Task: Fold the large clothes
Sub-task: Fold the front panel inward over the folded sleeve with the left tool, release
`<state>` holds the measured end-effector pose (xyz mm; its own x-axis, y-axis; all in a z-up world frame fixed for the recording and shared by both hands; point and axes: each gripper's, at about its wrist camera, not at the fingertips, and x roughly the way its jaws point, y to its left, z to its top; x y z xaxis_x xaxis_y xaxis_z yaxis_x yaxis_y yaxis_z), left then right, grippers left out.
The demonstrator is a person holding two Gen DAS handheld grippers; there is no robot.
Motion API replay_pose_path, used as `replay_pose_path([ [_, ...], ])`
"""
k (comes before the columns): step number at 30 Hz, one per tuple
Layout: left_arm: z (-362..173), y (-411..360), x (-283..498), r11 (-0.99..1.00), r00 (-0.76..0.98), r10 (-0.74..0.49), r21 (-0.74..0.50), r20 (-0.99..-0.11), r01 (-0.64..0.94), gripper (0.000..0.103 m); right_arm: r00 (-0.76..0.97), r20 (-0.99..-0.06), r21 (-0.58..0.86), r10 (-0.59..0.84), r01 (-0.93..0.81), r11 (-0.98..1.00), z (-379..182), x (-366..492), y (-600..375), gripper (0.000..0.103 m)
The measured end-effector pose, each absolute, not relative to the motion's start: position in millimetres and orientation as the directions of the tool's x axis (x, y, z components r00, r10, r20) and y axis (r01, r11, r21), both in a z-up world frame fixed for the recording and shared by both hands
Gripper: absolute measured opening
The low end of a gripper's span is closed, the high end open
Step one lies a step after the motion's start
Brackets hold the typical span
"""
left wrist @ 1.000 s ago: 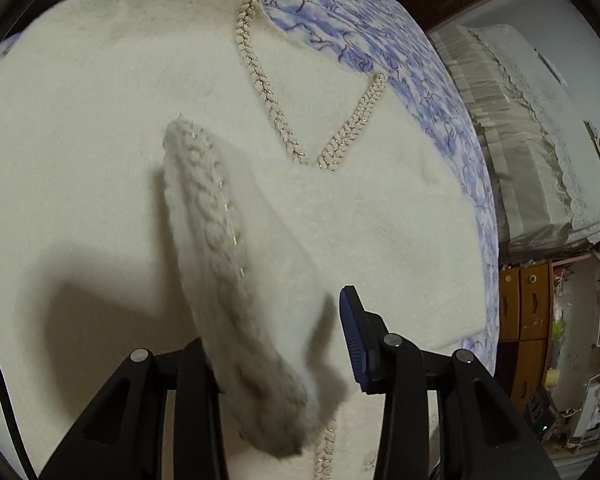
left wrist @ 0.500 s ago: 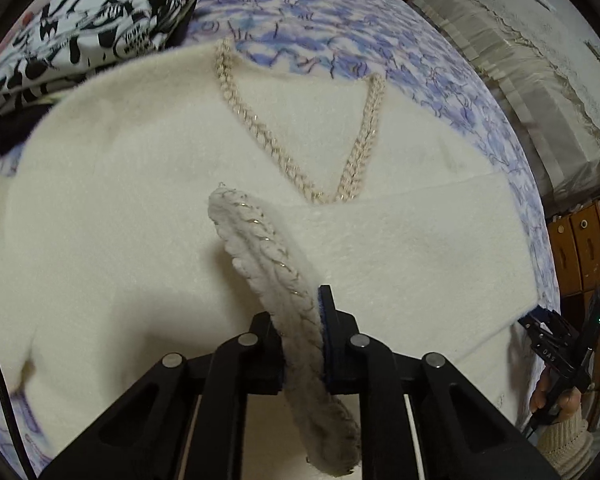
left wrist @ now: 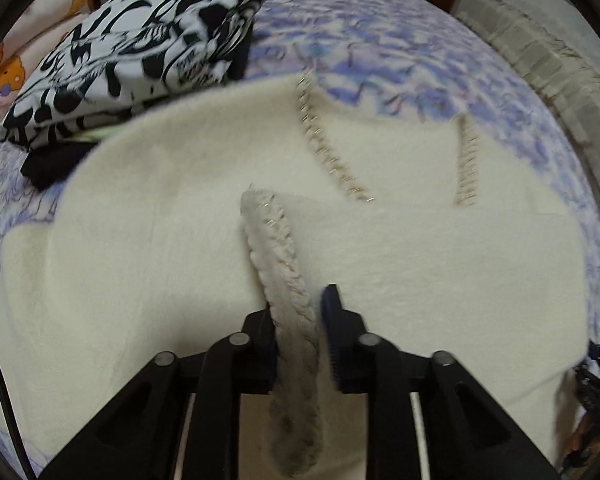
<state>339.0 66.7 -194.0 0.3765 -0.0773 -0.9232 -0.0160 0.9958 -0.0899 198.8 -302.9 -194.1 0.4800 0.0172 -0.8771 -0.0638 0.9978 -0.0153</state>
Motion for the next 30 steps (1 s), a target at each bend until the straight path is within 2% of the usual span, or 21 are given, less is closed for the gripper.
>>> replay_pose_path([
  [3, -195.1, 73.1, 336.1, 0.992, 0.378, -0.104, -0.125, -0.92, -0.031, 0.031, 0.459, -0.888, -0.006, 0.031, -0.078, 0.997, -190.9, 196.8, -304.5, 0.051],
  [4, -193.7, 78.8, 332.7, 0.99, 0.363, -0.118, -0.139, -0.924, -0.034, 0.04, 0.446, -0.894, 0.007, 0.047, -0.091, 0.996, -187.6, 195.3, -305.0, 0.052],
  [5, -190.9, 83.3, 331.8, 0.986, 0.34, -0.146, -0.166, -0.929, -0.031, 0.054, 0.439, -0.895, 0.031, 0.078, -0.113, 0.993, -181.6, 191.7, -307.2, 0.052],
  [7, -184.5, 91.0, 325.2, 0.975, 0.335, -0.194, -0.218, -0.922, -0.033, 0.066, 0.446, -0.882, 0.086, 0.149, -0.159, 0.984, -167.9, 183.8, -311.8, 0.052],
  [10, -177.8, 106.8, 321.3, 0.96, 0.349, -0.234, -0.273, -0.908, -0.065, 0.067, 0.437, -0.852, 0.232, 0.289, -0.179, 0.956, -149.8, 183.0, -326.1, 0.054],
  [13, -185.3, 114.8, 325.7, 0.96, 0.335, -0.209, -0.258, -0.919, -0.11, 0.067, 0.455, -0.834, 0.308, 0.312, -0.086, 0.948, -144.2, 202.0, -344.4, 0.063],
  [15, -191.1, 113.2, 329.7, 0.967, 0.341, -0.18, -0.231, -0.923, -0.113, 0.058, 0.457, -0.837, 0.323, 0.301, -0.033, 0.946, -147.8, 222.0, -352.5, 0.063],
  [16, -193.0, 111.4, 331.4, 0.97, 0.345, -0.169, -0.219, -0.923, -0.11, 0.045, 0.454, -0.84, 0.33, 0.296, -0.006, 0.944, -152.1, 235.1, -355.7, 0.063],
  [17, -194.5, 108.9, 333.4, 0.97, 0.345, -0.172, -0.219, -0.923, -0.102, 0.037, 0.447, -0.844, 0.338, 0.296, 0.016, 0.941, -157.0, 248.9, -358.3, 0.063],
  [20, -194.8, 99.8, 339.6, 0.971, 0.353, -0.189, -0.229, -0.916, -0.074, 0.025, 0.44, -0.853, 0.347, 0.281, 0.075, 0.935, -169.5, 282.5, -362.7, 0.063],
  [21, -194.1, 94.2, 341.3, 0.976, 0.355, -0.172, -0.208, -0.919, -0.064, 0.025, 0.439, -0.854, 0.353, 0.28, 0.094, 0.931, -173.7, 293.0, -364.0, 0.063],
  [23, -192.6, 85.3, 342.3, 0.99, 0.362, -0.112, -0.135, -0.926, -0.038, 0.016, 0.434, -0.855, 0.37, 0.284, 0.128, 0.92, -183.4, 309.4, -366.6, 0.063],
  [25, -191.8, 75.7, 343.4, 0.998, 0.372, -0.063, -0.068, -0.926, -0.002, 0.013, 0.42, -0.866, 0.359, 0.272, 0.145, 0.922, -193.1, 320.5, -364.0, 0.06],
  [27, -187.1, 71.8, 343.4, 0.999, 0.397, -0.052, -0.052, -0.916, 0.01, 0.011, 0.419, -0.869, 0.332, 0.264, 0.096, 0.938, -194.0, 326.3, -354.4, 0.025],
  [29, -182.9, 71.7, 343.4, 0.998, 0.413, -0.052, -0.06, -0.909, -0.007, 0.01, 0.442, -0.87, 0.279, 0.217, 0.08, 0.957, -183.8, 324.8, -347.7, 0.015],
  [30, -183.3, 72.0, 344.5, 0.998, 0.418, -0.052, -0.063, -0.907, -0.013, 0.01, 0.473, -0.859, 0.255, 0.196, 0.063, 0.965, -177.2, 323.9, -345.8, 0.015],
])
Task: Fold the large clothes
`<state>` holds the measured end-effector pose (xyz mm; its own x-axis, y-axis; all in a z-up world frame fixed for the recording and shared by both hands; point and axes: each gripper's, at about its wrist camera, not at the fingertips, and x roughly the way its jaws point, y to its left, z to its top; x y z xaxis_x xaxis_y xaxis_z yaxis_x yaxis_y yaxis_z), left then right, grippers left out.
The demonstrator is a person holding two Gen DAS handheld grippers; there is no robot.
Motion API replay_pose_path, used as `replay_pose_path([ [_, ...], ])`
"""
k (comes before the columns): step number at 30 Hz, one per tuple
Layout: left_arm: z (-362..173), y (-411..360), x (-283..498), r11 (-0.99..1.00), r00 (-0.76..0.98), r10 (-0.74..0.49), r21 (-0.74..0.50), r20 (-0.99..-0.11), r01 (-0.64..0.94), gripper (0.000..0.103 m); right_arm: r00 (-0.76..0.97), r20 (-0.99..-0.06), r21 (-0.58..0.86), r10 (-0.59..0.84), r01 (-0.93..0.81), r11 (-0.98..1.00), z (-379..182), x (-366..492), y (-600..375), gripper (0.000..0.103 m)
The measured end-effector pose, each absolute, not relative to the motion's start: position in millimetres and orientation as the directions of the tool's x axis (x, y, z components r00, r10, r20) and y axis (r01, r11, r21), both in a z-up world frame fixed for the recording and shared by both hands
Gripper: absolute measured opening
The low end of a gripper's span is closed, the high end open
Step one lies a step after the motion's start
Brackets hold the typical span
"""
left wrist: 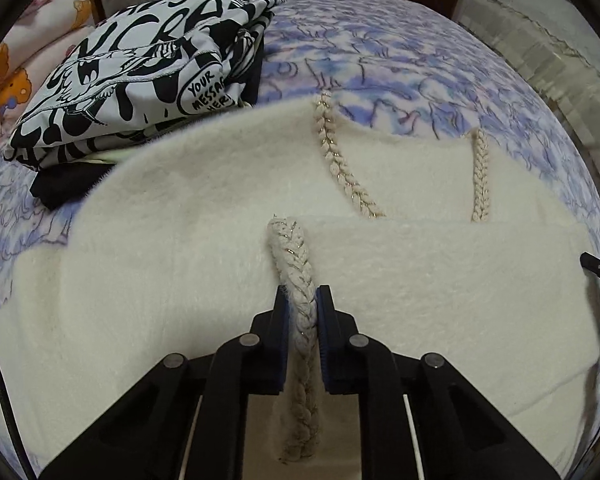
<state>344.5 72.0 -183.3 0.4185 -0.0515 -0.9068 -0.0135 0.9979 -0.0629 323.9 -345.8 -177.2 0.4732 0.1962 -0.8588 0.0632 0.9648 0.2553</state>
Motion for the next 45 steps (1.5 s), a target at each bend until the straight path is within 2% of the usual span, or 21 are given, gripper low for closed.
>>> replay_pose_path([
  [5, -198.9, 72.9, 349.8, 0.998, 0.389, -0.031, -0.053, -0.921, -0.045, 0.016, 0.447, -0.879, 0.232, 0.167, 0.093, 0.968, -194.5, 328.0, -351.6, 0.018],
  [8, -190.1, 75.5, 342.5, 0.997, 0.375, -0.026, -0.053, -0.927, -0.06, 0.02, 0.428, -0.885, 0.264, 0.185, 0.131, 0.956, -179.7, 321.3, -356.9, 0.023],
  [12, -172.6, 82.1, 321.3, 0.997, 0.401, -0.014, -0.041, -0.916, -0.06, 0.028, 0.454, -0.877, 0.221, 0.157, 0.092, 0.971, -152.4, 289.5, -351.5, 0.025],
  [14, -168.0, 85.2, 307.9, 0.995, 0.396, -0.051, -0.081, -0.917, -0.059, 0.034, 0.453, -0.877, 0.21, 0.159, 0.064, 0.976, -147.9, 272.0, -345.9, 0.034],
  [15, -167.9, 83.3, 300.1, 0.993, 0.383, -0.08, -0.106, -0.92, -0.047, 0.036, 0.454, -0.874, 0.211, 0.17, 0.041, 0.977, -146.7, 260.0, -341.6, 0.035],
  [21, -163.4, 55.5, 262.6, 0.996, 0.408, -0.083, -0.09, -0.909, 0.001, 0.038, 0.56, -0.811, 0.161, 0.169, -0.063, 0.985, -136.5, 207.3, -304.7, 0.035],
  [25, -160.3, 32.9, 256.0, 0.99, 0.45, -0.112, -0.138, -0.886, -0.025, 0.051, 0.542, -0.813, 0.15, 0.214, -0.159, 0.976, -139.2, 204.4, -257.6, 0.035],
  [32, -177.8, 9.5, 267.5, 0.982, 0.441, -0.157, -0.187, -0.884, -0.024, 0.051, 0.482, -0.829, 0.172, 0.283, -0.263, 0.949, -159.5, 209.0, -199.8, 0.035],
  [36, -192.4, 17.1, 271.2, 0.985, 0.42, -0.145, -0.17, -0.896, -0.021, 0.051, 0.48, -0.848, 0.136, 0.224, -0.211, 0.968, -171.4, 211.2, -215.2, 0.035],
  [38, -192.8, 22.4, 269.9, 0.985, 0.424, -0.15, -0.17, -0.893, -0.009, 0.051, 0.485, -0.857, 0.108, 0.174, -0.161, 0.981, -175.3, 212.9, -234.7, 0.027],
  [40, -193.0, 26.7, 269.5, 0.987, 0.424, -0.141, -0.159, -0.895, -0.006, 0.051, 0.49, -0.863, 0.088, 0.124, -0.095, 0.992, -178.4, 213.7, -266.3, 0.024],
  [42, -193.6, 30.9, 269.6, 0.985, 0.423, -0.155, -0.173, -0.893, -0.006, 0.051, 0.487, -0.864, 0.124, 0.129, -0.043, 0.991, -180.7, 212.3, -297.8, 0.012],
  [43, -193.9, 31.7, 269.5, 0.984, 0.423, -0.158, -0.177, -0.892, -0.005, 0.051, 0.48, -0.866, 0.145, 0.14, -0.026, 0.989, -182.2, 211.2, -308.0, 0.0],
  [45, -194.3, 31.6, 269.8, 0.985, 0.424, -0.153, -0.172, -0.893, -0.005, 0.051, 0.473, -0.859, 0.226, 0.197, 0.004, 0.974, -183.9, 207.9, -323.6, 0.0],
])
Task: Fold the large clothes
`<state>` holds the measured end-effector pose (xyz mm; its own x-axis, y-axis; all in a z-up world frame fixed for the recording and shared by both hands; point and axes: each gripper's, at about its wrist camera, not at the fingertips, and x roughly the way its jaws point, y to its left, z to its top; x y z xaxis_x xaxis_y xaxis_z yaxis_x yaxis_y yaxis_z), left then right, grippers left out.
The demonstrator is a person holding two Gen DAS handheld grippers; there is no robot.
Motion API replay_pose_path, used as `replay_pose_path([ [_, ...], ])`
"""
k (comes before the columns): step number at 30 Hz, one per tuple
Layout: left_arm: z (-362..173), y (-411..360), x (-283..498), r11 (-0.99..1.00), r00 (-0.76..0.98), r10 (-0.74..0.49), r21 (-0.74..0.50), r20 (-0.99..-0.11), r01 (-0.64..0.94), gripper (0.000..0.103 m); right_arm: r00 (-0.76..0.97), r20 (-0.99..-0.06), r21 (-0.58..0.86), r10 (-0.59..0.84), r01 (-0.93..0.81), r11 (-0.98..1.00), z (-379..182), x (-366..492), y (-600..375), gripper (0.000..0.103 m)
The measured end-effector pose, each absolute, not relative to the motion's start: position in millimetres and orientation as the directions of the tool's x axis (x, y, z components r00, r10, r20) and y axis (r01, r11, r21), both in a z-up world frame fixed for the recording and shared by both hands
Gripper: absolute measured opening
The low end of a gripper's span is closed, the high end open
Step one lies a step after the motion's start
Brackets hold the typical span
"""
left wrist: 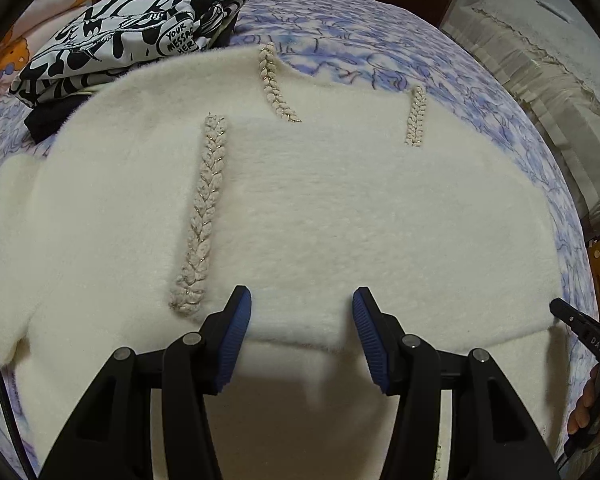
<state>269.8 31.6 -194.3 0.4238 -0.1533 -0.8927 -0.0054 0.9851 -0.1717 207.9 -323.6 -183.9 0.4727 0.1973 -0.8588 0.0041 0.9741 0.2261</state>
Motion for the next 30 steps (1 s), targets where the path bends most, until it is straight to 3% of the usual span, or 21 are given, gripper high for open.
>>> replay_pose_path([
  [3, -195.1, 27.4, 269.2, 0.99, 0.427, -0.128, -0.138, -0.895, 0.007, 0.055, 0.476, -0.863, 0.205, 0.171, 0.02, 0.979, -184.2, 204.7, -317.5, 0.0],
  [8, -195.2, 15.5, 265.9, 0.994, 0.423, -0.11, -0.102, -0.899, 0.04, 0.076, 0.482, -0.871, 0.125, 0.097, 0.027, 0.992, -186.6, 203.4, -300.3, 0.003],
  [10, -196.4, 11.9, 263.5, 0.996, 0.425, -0.089, -0.076, -0.901, 0.047, 0.08, 0.484, -0.871, 0.115, 0.085, 0.033, 0.993, -186.8, 203.6, -298.8, 0.003],
  [19, -195.3, 13.4, 246.4, 0.996, 0.4, -0.085, -0.09, -0.913, 0.007, 0.081, 0.468, -0.877, 0.155, 0.108, 0.061, 0.986, -180.8, 187.5, -294.2, 0.007],
  [30, -167.6, 28.9, 169.6, 0.988, 0.41, -0.112, -0.144, -0.905, -0.048, 0.081, 0.401, -0.896, 0.212, 0.192, 0.007, 0.977, -179.5, 113.3, -252.1, 0.009],
])
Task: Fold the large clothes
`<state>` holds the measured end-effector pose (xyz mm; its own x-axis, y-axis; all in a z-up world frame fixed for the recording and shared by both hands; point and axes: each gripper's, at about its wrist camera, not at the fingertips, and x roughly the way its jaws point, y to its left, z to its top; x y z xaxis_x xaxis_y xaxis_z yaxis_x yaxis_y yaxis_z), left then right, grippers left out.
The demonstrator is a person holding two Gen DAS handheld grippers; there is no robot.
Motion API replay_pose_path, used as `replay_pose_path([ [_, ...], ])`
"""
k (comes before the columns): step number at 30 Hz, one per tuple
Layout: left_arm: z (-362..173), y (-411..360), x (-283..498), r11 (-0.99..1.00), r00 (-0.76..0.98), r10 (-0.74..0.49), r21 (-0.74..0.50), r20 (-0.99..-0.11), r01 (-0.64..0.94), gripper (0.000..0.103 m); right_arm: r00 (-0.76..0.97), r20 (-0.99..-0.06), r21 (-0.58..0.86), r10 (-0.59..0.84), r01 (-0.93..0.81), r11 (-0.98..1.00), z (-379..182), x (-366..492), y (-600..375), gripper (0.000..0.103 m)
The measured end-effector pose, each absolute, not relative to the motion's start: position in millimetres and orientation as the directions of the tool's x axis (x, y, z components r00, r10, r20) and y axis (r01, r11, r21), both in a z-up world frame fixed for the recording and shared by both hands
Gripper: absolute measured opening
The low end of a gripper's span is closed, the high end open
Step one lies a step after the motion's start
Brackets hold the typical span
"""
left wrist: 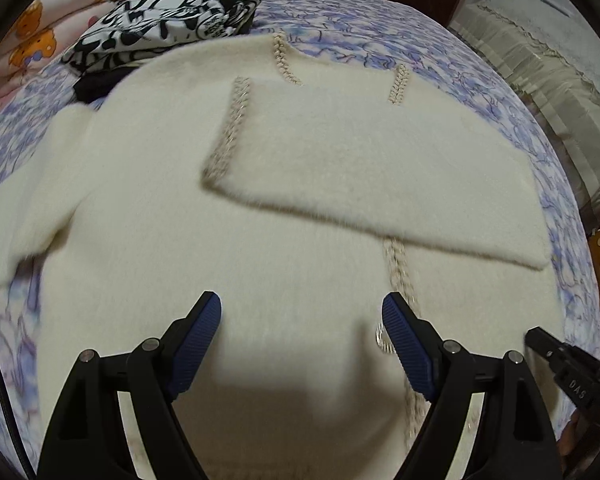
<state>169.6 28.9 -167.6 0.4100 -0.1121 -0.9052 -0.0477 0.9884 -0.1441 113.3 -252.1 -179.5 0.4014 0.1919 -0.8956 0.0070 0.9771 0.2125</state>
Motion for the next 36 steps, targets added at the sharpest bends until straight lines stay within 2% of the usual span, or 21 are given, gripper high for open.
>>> replay_pose_path([
  [9, -143.0, 42.5, 100.3, 0.987, 0.405, -0.128, -0.158, -0.905, -0.042, 0.081, 0.391, -0.887, 0.258, 0.244, -0.019, 0.966, -161.9, 74.3, -225.5, 0.009],
  [18, -121.2, 89.5, 52.8, 0.992, 0.455, -0.079, -0.115, -0.887, -0.053, 0.081, 0.404, -0.88, 0.217, 0.251, -0.129, 0.968, -137.8, 45.5, -169.9, 0.009],
  [27, -117.2, 178.0, 28.2, 0.975, 0.483, -0.035, -0.136, -0.875, -0.176, 0.081, 0.393, -0.873, 0.185, 0.29, -0.283, 0.941, -116.9, 40.2, -83.0, 0.009],
  [36, -143.8, 287.6, 29.9, 0.869, 0.511, -0.061, -0.298, -0.857, -0.395, 0.081, 0.385, -0.874, 0.102, 0.295, -0.448, 0.888, -104.8, 53.8, 10.7, 0.009],
])
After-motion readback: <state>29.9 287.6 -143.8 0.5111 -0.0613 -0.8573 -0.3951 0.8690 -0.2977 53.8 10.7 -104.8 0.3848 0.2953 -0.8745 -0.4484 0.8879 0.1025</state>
